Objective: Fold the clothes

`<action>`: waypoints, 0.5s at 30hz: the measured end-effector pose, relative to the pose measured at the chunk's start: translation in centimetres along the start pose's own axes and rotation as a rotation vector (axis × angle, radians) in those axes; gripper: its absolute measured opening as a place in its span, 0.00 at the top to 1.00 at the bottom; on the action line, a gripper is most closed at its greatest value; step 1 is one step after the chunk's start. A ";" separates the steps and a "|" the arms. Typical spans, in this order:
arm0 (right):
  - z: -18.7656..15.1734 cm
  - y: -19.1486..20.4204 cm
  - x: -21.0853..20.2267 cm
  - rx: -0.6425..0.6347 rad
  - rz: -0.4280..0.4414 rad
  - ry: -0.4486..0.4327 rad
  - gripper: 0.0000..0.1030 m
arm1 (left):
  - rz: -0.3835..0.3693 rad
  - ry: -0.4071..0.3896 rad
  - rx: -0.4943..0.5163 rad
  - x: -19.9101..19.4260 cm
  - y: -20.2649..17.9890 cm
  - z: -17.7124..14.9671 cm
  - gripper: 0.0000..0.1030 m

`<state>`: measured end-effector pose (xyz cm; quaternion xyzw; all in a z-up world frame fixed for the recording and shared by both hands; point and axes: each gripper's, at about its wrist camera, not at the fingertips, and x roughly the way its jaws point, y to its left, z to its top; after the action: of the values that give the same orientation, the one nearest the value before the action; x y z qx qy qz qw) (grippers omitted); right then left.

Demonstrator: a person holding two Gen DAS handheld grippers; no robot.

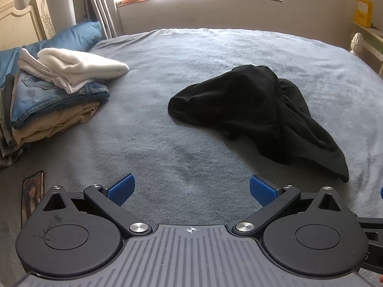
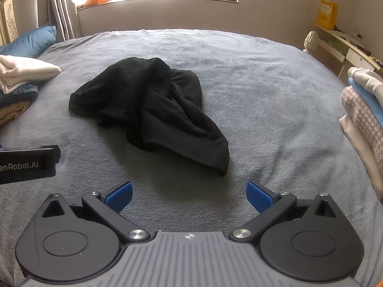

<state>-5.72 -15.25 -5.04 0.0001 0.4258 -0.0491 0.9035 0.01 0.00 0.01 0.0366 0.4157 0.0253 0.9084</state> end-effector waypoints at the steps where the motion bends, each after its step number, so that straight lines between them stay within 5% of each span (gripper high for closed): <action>1: 0.0 0.0 0.0 0.000 0.000 0.000 0.00 | 0.000 0.001 0.000 0.0 0.0 0.0 0.00; 15: 0.0 -0.1 -0.2 0.001 -0.005 -0.002 0.00 | 0.000 -0.003 -0.003 0.1 0.3 -0.2 0.00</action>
<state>-5.84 -15.33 -4.92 -0.0003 0.4251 -0.0515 0.9037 -0.09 0.35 -0.14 0.0353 0.4144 0.0260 0.9090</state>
